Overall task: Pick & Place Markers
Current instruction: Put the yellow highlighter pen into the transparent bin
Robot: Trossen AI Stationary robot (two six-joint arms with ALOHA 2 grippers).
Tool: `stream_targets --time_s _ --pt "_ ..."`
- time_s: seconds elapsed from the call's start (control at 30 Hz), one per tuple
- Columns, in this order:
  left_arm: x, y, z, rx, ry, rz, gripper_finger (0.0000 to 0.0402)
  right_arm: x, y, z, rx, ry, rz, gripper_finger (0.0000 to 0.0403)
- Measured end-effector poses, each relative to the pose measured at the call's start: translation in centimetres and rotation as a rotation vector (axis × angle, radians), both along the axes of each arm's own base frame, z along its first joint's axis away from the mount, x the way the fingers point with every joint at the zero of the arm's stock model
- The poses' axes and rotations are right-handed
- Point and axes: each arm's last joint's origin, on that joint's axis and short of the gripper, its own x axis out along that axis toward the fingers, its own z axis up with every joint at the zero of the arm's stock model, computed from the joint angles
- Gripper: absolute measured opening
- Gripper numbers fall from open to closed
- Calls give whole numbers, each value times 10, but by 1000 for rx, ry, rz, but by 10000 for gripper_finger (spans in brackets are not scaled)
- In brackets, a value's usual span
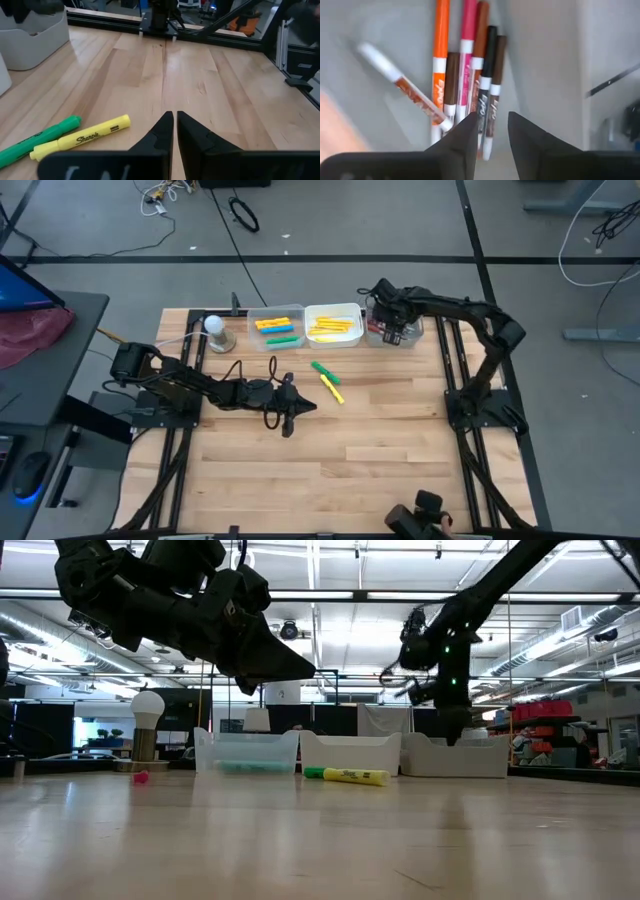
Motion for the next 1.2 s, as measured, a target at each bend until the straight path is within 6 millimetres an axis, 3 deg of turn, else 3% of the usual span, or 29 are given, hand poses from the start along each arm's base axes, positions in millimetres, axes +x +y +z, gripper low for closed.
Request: stream_targets --time_s 0.2,0.37,0.5,0.63,0.83,1.0,1.2 --pt "0 0 0 0 0 0 28 -3 37 53 -65 -182 -90 84" --pt "-1 -3 2 3 -10 -11 28 -1 98 87 -73 -413 -22 49" --pt "-4 -8 11 15 -19 -36 28 2 150 93 -58 -605 58 21" --pt "-16 -17 24 43 18 -78 28 11 202 76 9 -809 171 3" --pt "-58 -32 60 68 64 -72 28 21 264 27 77 -1028 363 4" --pt "-97 -39 77 61 115 21 28 23 288 -7 44 -1148 331 2" --pt "-136 -44 79 -59 222 21 26 31 296 -36 64 -1133 281 2"
